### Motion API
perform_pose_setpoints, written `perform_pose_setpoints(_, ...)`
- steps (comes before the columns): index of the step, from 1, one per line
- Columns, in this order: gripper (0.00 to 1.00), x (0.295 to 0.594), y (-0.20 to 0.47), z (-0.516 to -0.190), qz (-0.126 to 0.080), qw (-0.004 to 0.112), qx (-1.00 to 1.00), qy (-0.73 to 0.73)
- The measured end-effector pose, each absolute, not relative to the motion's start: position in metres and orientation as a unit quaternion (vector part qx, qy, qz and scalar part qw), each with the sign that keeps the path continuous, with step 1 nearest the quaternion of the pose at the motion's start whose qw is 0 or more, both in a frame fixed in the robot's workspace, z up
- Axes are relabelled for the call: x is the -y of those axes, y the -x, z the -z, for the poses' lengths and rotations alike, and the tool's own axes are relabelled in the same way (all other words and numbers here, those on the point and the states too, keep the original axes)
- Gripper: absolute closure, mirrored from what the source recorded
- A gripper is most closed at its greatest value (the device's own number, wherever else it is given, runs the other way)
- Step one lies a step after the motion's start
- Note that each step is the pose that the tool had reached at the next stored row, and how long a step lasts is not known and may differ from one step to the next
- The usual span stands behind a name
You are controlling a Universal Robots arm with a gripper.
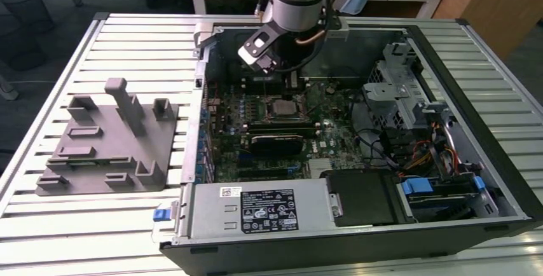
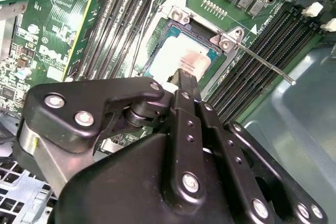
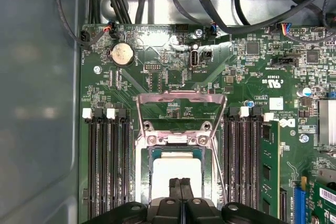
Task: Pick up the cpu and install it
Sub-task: 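Place the cpu into insertion slot, then close the cpu cover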
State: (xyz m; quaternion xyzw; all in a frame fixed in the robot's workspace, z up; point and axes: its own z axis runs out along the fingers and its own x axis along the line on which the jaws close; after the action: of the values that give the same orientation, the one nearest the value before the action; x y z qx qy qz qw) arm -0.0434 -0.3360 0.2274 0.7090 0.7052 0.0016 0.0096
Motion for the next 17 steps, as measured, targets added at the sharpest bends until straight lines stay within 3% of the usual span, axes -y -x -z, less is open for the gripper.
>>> perform_pose_setpoints(17,0.89,0.3360,0.0434,-0.2371,-0.001,0.011,-0.705,-0.709)
